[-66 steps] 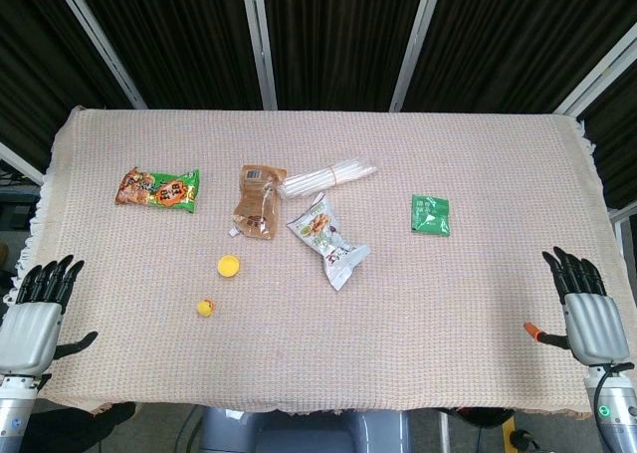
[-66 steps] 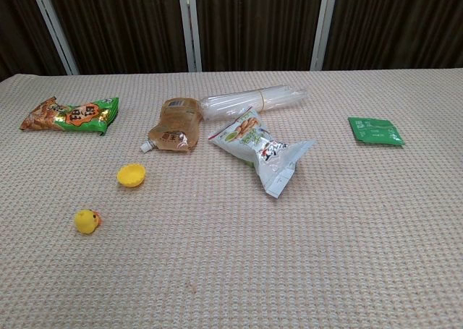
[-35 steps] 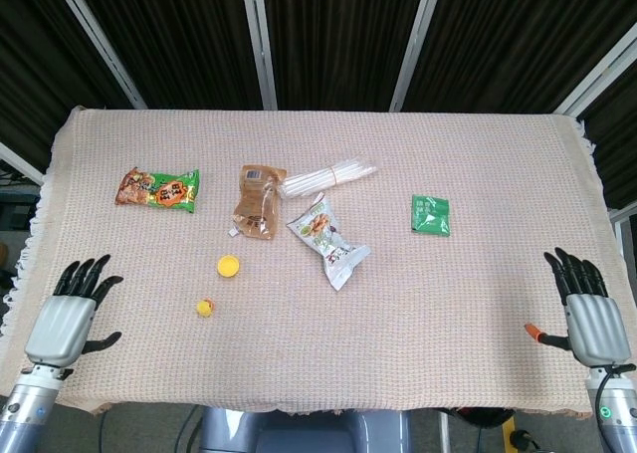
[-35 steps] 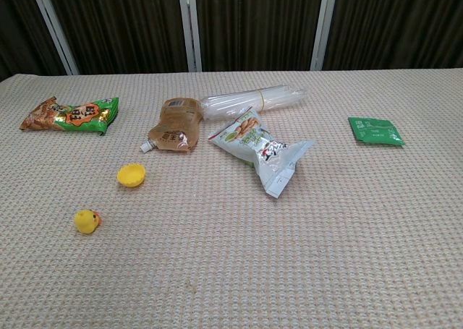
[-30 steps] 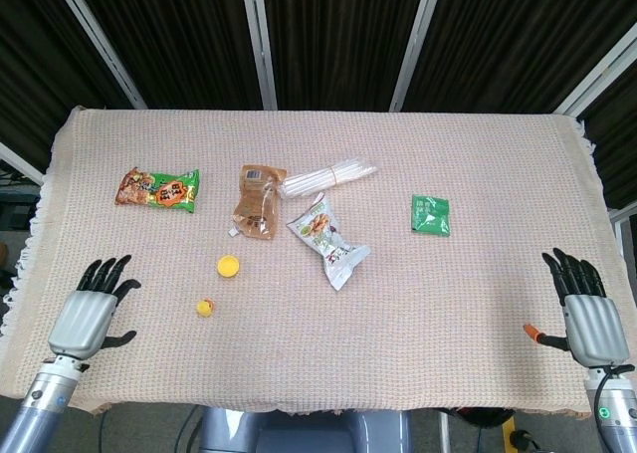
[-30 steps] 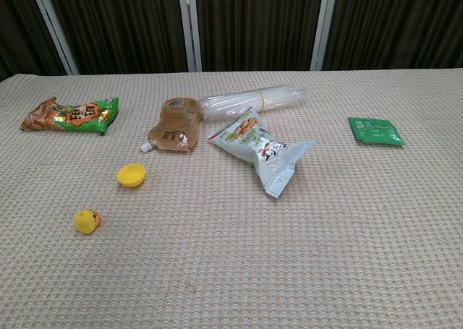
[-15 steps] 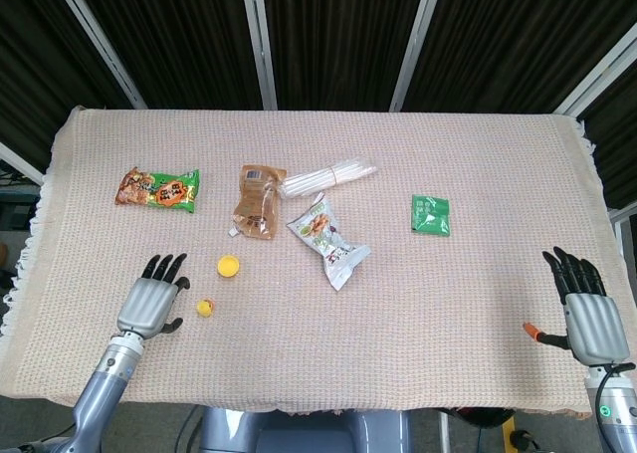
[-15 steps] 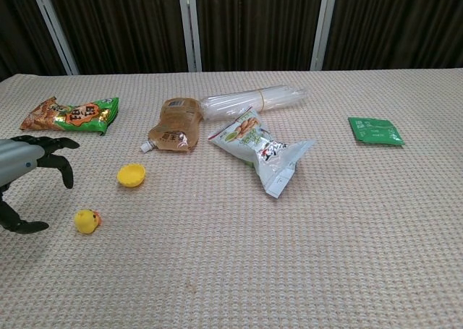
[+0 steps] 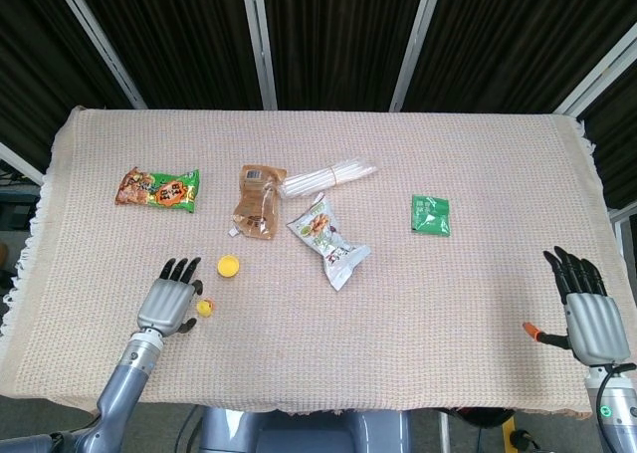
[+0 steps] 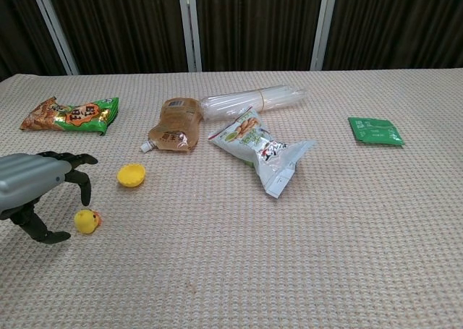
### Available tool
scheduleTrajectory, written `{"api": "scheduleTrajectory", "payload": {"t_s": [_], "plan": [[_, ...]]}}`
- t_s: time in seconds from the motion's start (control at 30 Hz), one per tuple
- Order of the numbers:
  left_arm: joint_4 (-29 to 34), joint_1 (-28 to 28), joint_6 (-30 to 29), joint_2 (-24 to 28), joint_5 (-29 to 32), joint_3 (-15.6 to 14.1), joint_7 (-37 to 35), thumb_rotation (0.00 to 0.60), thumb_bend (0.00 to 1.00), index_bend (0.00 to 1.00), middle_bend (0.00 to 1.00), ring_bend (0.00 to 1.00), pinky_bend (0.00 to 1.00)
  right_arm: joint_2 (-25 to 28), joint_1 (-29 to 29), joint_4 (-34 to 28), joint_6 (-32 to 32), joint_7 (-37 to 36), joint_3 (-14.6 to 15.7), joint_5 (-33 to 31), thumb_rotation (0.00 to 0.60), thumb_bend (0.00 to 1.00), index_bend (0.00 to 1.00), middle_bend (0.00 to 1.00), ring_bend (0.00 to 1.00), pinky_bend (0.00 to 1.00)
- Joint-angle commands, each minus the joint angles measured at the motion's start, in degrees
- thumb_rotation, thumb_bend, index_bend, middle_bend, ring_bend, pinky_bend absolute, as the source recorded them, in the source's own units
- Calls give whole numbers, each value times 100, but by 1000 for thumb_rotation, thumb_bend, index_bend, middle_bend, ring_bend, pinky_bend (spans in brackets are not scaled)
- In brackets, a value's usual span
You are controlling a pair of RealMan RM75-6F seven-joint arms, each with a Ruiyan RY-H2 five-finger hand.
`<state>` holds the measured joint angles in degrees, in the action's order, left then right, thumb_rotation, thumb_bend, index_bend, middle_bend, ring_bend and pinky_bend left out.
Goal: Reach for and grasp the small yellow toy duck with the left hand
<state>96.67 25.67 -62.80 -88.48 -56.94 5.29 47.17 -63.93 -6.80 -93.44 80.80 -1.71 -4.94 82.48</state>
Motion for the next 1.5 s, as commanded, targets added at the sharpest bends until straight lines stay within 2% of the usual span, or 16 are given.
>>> {"api": "scheduleTrajectory", "payload": {"t_s": [0.03,0.3,0.53,0.8,1.1,1.23,1.5], "plan": [[-47,51,-13,-71,51,-17,7,600,239,381,0,0,0,2,0,-1,-4,-5,1,-2,600,13,3,0,0,0],[-115,139,-77,-198,149,-77,-4,600,293,395,0,0,0,-2,6,12,22,-52,-2,21,600,13,3,0,0,0],[-160,199,-116,-257,165,-122,-78,600,369,465,0,0,0,-5,4,20,25,-58,-8,17,600,13,3,0,0,0],[-146,236,-190,-231,133,-151,-189,600,376,477,0,0,0,0,4,24,26,-77,-13,15,600,13,3,0,0,0],[52,457,-271,2,169,216,-359,600,375,477,0,0,0,3,0,19,10,-84,-18,-4,600,13,3,0,0,0],[-114,742,-133,13,388,481,-279,600,375,475,0,0,0,2,-7,22,-11,-81,-21,-24,600,14,3,0,0,0],[-428,1018,18,-157,690,588,-200,600,374,474,0,0,0,7,-12,22,-46,-109,-29,-65,600,14,3,0,0,0]]}}
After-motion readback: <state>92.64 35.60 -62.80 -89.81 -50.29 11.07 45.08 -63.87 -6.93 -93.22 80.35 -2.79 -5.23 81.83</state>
